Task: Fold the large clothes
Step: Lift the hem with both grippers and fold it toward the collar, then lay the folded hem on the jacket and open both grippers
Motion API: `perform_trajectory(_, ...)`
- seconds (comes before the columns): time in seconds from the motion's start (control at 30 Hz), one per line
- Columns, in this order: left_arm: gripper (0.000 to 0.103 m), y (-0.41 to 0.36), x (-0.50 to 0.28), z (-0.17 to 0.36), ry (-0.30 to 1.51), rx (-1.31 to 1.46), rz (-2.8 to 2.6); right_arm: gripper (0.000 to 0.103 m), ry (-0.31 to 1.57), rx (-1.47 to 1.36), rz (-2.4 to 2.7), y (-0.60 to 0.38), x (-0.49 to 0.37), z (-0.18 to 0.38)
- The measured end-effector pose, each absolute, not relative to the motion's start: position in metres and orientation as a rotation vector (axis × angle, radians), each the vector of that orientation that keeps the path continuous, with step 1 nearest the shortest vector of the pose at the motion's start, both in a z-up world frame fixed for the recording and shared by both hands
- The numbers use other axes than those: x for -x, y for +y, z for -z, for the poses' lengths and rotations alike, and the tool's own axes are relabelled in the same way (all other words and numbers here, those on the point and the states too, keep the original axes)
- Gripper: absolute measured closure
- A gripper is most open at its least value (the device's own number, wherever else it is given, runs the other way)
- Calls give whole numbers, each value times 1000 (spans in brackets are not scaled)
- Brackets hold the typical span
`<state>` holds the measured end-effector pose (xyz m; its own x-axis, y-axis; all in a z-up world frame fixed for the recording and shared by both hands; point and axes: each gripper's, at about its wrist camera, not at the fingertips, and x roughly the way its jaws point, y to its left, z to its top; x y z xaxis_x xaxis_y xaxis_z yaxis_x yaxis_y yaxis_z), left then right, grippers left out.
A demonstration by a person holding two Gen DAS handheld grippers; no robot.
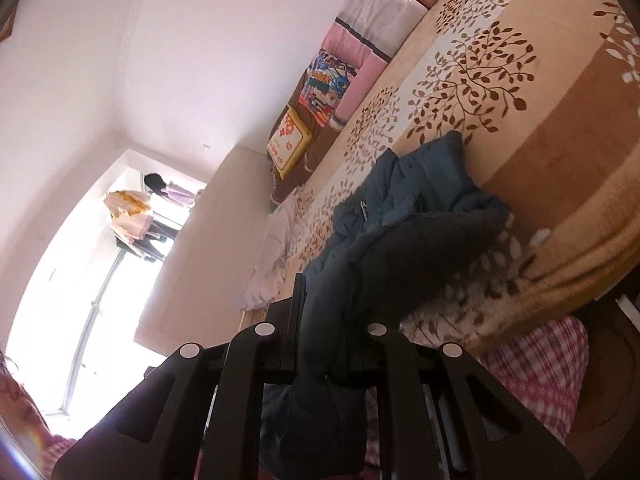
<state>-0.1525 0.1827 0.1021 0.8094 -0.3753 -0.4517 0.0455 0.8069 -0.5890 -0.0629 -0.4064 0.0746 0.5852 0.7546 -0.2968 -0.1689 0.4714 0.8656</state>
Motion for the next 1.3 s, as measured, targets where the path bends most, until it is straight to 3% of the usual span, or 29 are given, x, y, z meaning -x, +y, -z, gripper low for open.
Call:
perform_trajectory(0.5,93,204,-37,-112,592,602,186,89,822,-940,-565,-384,-135,-78)
perform_trajectory(0.83,94,241,-166,-38,728,766,32,89,973,-1035,-432,-368,-267,-3)
perform_trajectory(1.13,93,251,-241,15,831,816,-55,89,1081,-1046,-336,-358,-329,49)
perform_trajectory(1.23,89,254,-252,30,877,856,-93,87,1136,-1051,-292,-355,-339,61)
perform_trajectory(1.3,80,258,-252,38,893,930,-106,79,1150,-1087,-290,-355,-340,65)
